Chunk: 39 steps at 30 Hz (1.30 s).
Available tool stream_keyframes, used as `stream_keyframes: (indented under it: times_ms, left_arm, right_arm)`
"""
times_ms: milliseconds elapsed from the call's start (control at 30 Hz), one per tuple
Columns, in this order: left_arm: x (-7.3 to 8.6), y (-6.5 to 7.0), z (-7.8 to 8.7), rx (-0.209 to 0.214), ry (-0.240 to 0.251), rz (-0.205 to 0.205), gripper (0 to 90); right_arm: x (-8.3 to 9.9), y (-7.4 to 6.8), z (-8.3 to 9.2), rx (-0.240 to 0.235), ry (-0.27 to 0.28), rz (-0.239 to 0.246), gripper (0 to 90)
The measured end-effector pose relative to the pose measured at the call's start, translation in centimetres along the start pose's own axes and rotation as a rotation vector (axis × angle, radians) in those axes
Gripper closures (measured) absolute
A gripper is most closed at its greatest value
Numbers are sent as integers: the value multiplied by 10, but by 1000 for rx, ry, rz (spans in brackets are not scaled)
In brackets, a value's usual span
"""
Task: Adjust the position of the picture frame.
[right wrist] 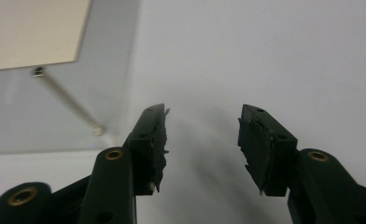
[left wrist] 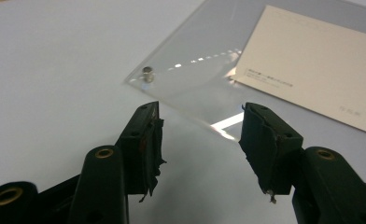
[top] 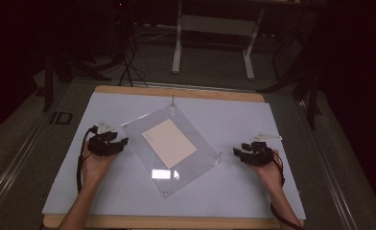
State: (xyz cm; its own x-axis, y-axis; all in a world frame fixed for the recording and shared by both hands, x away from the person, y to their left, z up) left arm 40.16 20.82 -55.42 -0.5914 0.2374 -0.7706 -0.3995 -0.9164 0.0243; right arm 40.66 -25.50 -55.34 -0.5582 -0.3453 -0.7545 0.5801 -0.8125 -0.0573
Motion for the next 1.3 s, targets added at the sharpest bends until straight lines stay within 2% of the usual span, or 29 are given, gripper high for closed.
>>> stream_keyframes:
  times_ms: [33, 167, 367, 633, 700, 900, 1133, 1200, 1300]
  left_arm:
    - [-3, 2, -2, 1, -5, -17, 477]
    - [-9, 6, -4, 13, -2, -28, 482]
    - [-15, 11, -10, 45, 8, -24, 495]
    - [-16, 15, -16, 54, -2, -33, 496]
    - [-18, 15, -18, 43, -4, -45, 508]
    - [-21, 17, -22, 56, -3, -41, 513]
    - [-24, 20, -29, 69, -11, -41, 514]
    - [-26, 20, -31, 64, -11, -37, 514]
    - [-30, 18, -35, 71, -12, -23, 521]
  right_arm:
    - [1, -2, 1, -10, 4, -5, 508]
    - [2, -8, 4, -25, 5, -2, 504]
    - [1, -22, 9, -53, 10, 35, 490]
    - [3, -34, 8, -73, -2, 67, 465]
    - [3, -39, 9, -87, -1, 75, 461]
    - [2, -47, 8, -104, -4, 102, 464]
    - [-5, -56, 3, -118, 9, 138, 512]
    - [-8, -59, -2, -125, 15, 150, 558]
    - [-10, -62, -8, -128, 12, 161, 581]
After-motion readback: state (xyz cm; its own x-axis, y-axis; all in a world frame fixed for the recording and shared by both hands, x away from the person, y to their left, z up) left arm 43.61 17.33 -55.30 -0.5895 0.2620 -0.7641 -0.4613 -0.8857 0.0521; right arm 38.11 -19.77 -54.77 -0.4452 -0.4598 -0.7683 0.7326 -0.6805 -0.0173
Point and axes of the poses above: each handheld gripper's, and its own axes: z roughly backward along the jaws, x roughly out of its underside, y roughly to its right, the point moved 7 cm from there along -z, roughly forward along the jaws
